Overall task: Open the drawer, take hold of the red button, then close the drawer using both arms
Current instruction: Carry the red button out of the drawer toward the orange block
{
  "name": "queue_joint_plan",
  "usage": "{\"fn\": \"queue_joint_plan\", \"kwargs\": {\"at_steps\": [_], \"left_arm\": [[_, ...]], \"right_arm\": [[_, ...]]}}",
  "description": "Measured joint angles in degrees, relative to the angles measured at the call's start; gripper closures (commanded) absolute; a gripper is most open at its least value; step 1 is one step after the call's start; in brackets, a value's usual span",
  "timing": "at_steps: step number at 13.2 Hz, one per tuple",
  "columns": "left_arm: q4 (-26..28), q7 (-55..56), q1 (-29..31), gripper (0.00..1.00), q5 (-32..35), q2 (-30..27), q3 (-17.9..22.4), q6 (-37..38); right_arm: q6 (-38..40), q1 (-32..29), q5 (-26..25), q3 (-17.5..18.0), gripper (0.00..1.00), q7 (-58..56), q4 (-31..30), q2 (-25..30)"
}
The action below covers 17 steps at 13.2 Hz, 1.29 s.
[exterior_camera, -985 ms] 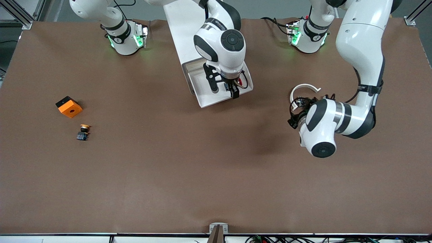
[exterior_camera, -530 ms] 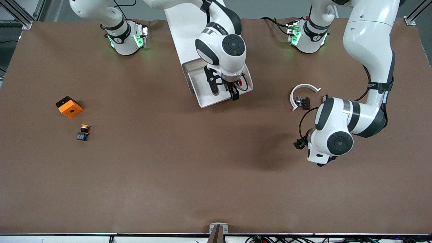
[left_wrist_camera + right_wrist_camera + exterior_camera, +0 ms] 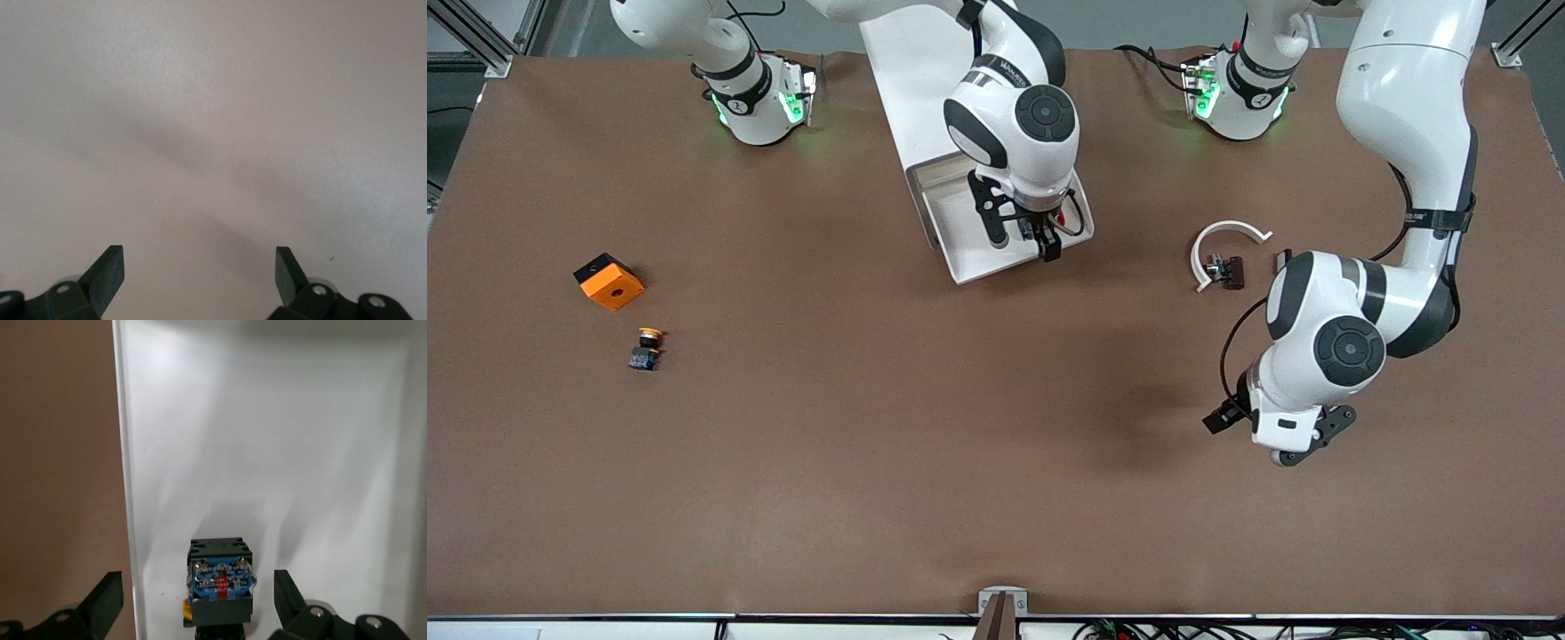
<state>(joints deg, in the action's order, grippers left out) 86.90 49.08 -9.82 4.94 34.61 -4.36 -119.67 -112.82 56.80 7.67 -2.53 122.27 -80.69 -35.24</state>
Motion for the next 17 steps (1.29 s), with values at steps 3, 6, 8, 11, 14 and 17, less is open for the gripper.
{"fn": "queue_joint_plan", "kwargs": {"at_steps": [3, 6, 8, 11, 14, 17], "left_arm": [[0.01, -0.52, -0.08, 0.00, 1.63, -0.01, -0.10, -0.13], [0.00, -2.36, -0.15, 0.00, 2.04, -0.18, -0.13, -0.13], [0.00, -3.37, -0.09, 0.00, 2.07, -0.37, -0.13, -0.13], [0.01, -6.87, 0.55, 0.00, 2.09, -0.45, -0.08, -0.13], [-0.06, -9.12, 1.65, 0.00, 2.09, -0.45, -0.02, -0.19], [-0.14, -10.70, 2.37, 0.00, 2.09, -0.46, -0.03, -0.26]], "right_arm": [[0.00, 0.11, 0.00, 0.18, 0.18, -0.05, 0.12, 0.00], [0.10, 0.44, 0.00, 0.34, 0.28, -0.36, 0.20, 0.00], [0.96, 0.72, 0.00, 0.40, 0.28, -0.52, 0.22, 0.00], [1.85, 0.81, 0.00, 0.39, 0.31, -0.66, 0.23, 0.00], [2.42, 0.82, 0.00, 0.39, 0.90, -0.87, 0.23, 0.00], [2.51, 0.82, 0.00, 0.39, 1.00, -0.94, 0.37, 0.01]]}}
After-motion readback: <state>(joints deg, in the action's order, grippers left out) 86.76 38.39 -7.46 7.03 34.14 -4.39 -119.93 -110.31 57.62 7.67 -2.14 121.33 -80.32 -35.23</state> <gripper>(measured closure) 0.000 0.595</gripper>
